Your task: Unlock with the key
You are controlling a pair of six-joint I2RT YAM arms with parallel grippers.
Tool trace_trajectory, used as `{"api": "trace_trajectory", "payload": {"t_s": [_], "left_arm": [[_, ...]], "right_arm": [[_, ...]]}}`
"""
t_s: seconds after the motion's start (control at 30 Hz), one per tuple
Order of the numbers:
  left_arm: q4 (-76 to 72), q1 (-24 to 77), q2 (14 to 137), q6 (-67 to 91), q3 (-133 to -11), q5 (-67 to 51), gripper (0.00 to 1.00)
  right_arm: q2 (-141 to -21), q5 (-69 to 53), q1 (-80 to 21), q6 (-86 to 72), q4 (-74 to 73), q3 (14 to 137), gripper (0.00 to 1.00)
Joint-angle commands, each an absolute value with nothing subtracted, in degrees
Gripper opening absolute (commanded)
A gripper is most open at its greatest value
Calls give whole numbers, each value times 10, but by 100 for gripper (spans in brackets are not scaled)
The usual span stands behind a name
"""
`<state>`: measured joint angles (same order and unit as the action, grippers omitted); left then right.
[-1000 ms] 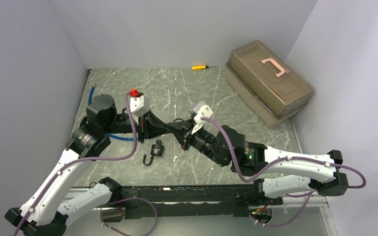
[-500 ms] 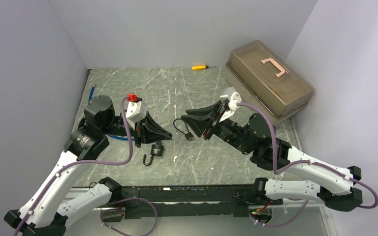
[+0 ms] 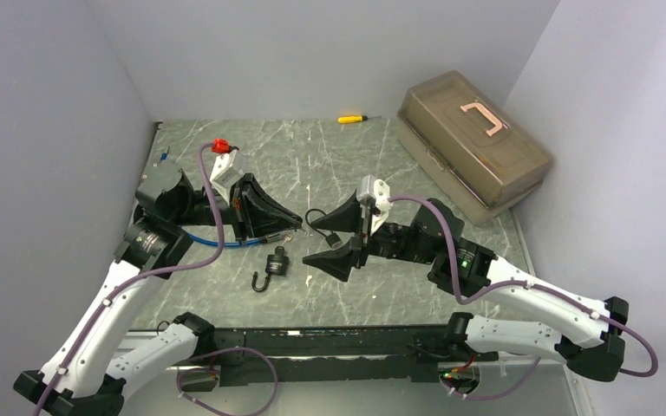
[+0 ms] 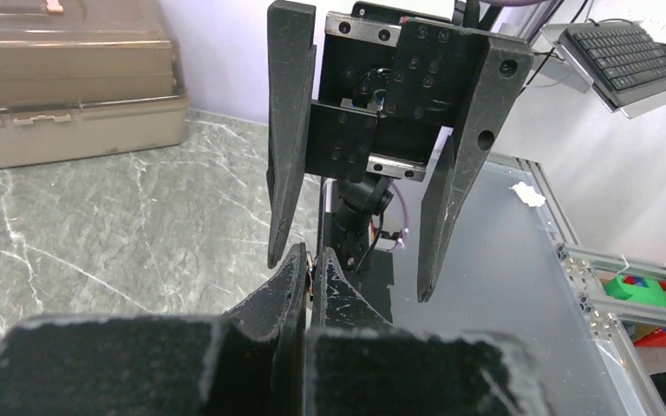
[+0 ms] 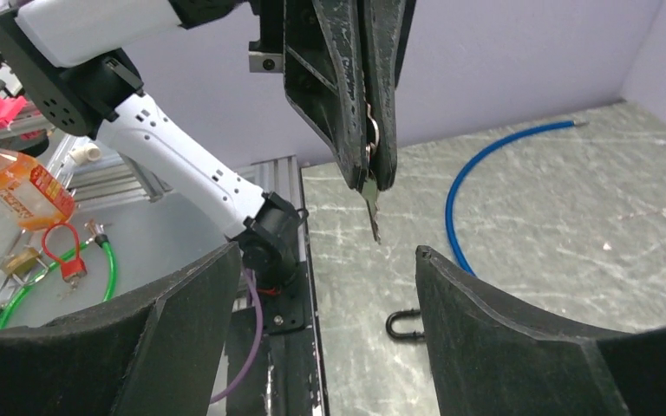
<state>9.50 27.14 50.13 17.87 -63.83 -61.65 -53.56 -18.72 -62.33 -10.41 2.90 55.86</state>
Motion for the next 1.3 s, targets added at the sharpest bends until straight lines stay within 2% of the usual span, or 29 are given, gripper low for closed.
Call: {"api": "trace_trajectory", "payload": {"t_s": [0.0, 0.2, 0.3, 0.43, 0.63, 0.7, 0.77, 0.8, 1.07, 1.1, 1.27], "left_arm": [[42, 267, 502, 227, -664, -631, 0], [36, 267, 497, 232, -659, -648, 0], [40, 267, 495, 229, -656, -655, 0], [35, 267, 492, 229, -650, -662, 0], [40, 267, 488, 217, -644, -664, 0], [40, 267, 488, 215, -644, -662, 0], [40, 267, 488, 214, -645, -663, 0], [42, 267, 488, 212, -646, -662, 0], [83, 267, 486, 175, -650, -644, 0], [89, 267, 485, 170, -648, -641, 4], [128, 267, 483, 133, -640, -627, 51]], "right_arm": [[-554, -213, -622, -85, 118, 570, 75], [-595, -222, -618, -83, 158, 586, 70], [-601, -236, -612, -94, 179, 590, 64], [-606, -255, -600, -109, 198, 594, 51], [-605, -287, -591, -123, 201, 599, 41], [-612, -299, -590, -125, 195, 606, 29], [-618, -304, -588, -127, 187, 612, 5], [-620, -304, -588, -129, 183, 613, 0], [-583, -299, -581, -142, 158, 597, 0], [-576, -299, -581, -142, 148, 599, 0], [-559, -283, -580, -125, 48, 630, 0]]}}
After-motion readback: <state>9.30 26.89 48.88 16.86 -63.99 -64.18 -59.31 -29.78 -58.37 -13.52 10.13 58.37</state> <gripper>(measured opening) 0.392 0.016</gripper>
